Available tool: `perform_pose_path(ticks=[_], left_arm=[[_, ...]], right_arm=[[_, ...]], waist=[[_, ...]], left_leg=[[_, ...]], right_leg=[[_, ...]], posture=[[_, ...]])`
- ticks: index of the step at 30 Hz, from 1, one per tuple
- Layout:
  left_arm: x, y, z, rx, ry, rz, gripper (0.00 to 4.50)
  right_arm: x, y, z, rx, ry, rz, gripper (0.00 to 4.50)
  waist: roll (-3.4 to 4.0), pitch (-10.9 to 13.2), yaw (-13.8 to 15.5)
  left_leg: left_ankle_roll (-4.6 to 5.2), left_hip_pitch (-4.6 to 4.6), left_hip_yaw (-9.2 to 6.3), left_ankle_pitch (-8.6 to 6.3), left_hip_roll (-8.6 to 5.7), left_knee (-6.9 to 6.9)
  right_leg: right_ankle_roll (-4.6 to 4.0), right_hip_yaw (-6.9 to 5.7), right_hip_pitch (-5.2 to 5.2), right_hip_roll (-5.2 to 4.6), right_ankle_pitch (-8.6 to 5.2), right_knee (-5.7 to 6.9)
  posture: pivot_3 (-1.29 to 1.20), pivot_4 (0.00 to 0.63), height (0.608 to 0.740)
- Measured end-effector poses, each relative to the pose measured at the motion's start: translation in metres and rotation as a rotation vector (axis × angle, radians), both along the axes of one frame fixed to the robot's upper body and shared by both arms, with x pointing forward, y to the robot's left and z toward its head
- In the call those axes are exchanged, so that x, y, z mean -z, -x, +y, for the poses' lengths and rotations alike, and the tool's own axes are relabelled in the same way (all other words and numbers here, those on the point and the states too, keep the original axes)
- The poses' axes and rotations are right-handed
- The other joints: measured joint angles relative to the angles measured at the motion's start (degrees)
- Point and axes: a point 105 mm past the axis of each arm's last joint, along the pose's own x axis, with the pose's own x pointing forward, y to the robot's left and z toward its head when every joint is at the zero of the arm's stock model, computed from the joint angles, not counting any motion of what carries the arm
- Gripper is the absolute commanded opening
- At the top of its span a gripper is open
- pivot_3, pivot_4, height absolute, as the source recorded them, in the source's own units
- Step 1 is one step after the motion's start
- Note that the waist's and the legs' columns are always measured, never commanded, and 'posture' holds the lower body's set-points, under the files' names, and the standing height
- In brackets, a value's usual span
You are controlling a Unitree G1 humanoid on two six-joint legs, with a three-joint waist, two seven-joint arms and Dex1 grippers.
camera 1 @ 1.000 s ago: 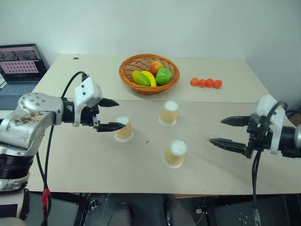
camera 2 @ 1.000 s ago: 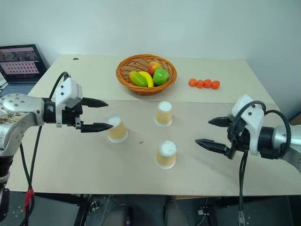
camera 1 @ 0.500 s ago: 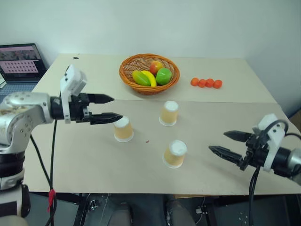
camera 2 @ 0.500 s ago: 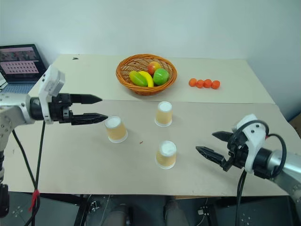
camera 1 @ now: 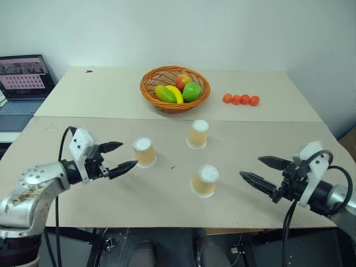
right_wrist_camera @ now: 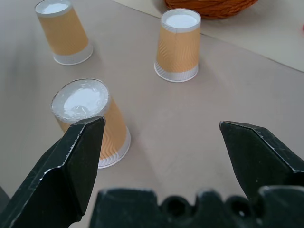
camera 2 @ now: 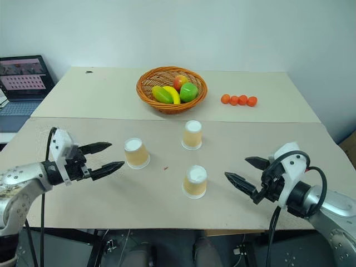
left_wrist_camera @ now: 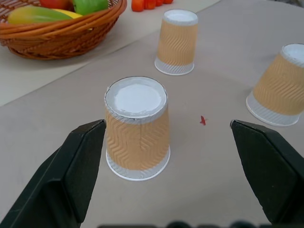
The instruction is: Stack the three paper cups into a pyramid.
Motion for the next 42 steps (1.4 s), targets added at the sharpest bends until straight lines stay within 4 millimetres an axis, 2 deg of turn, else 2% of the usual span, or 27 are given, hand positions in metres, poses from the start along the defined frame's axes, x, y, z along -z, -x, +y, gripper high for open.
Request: perform_pose_path(ticks=[6,9,12,21,27,36,42], left_arm=[[0.002,0.003,-0.002,0.003,0.002,-0.003,4.47],[-0.004,-0.002,-0.006,0.034,-0.014,-0.032,4.47],[-0.016,-0.013,-0.002,0.038,-0.034,-0.066,4.47],[-0.045,-0.033,0.000,0.037,-0.067,-0.155,4.47],[-0.042,-0.032,-0.002,0.045,-0.071,-0.125,4.47],[-0.032,-0.015,-0.008,0.109,-0.103,-0.034,4.47],[-0.032,-0.013,-0.011,0.120,-0.103,-0.032,4.47]], right_arm=[[0.010,0.013,0.022,-0.081,-0.028,0.046,4.50],[0.019,0.015,0.034,-0.108,-0.036,0.078,4.50],[0.028,0.013,0.045,-0.131,-0.029,0.096,4.50],[0.047,0.000,0.052,-0.149,-0.008,0.108,4.50],[0.049,-0.011,0.058,-0.188,0.005,0.085,4.50],[0.040,-0.029,0.073,-0.241,-0.018,0.040,4.50],[0.034,-0.036,0.086,-0.274,-0.044,0.016,4.50]], waist=[[0.00,0.0,0.2],[0.00,0.0,0.3],[0.00,0.0,0.3],[-0.01,0.0,0.2],[-0.02,0.0,0.0],[-0.03,0.0,-0.5],[-0.02,0.0,-0.7]], left_leg=[[0.00,0.04,0.01,0.00,0.00,0.01],[0.00,0.07,0.02,0.00,0.00,0.03],[0.00,0.05,0.00,0.00,0.01,0.04],[0.00,-0.03,0.01,0.00,0.01,0.03],[0.00,-0.04,0.00,0.00,0.04,0.03],[0.00,-0.04,0.00,0.00,0.06,0.03],[0.00,-0.06,-0.01,0.00,0.06,0.02]], right_leg=[[-0.01,0.01,0.01,0.01,0.00,0.01],[-0.01,0.01,0.03,0.01,0.00,0.01],[-0.03,0.00,0.00,0.05,0.01,0.01],[-0.01,0.01,-0.04,0.04,0.01,-0.04],[-0.01,0.00,-0.06,0.09,0.02,-0.03],[-0.01,0.01,-0.07,0.10,0.02,-0.01],[-0.02,0.00,-0.08,0.10,0.02,-0.02]], posture=[[0.00,0.150,0.734],[0.00,0.150,0.734],[0.00,0.150,0.734],[0.00,0.150,0.734],[0.00,0.150,0.734],[0.00,0.150,0.734],[0.00,0.150,0.734]])
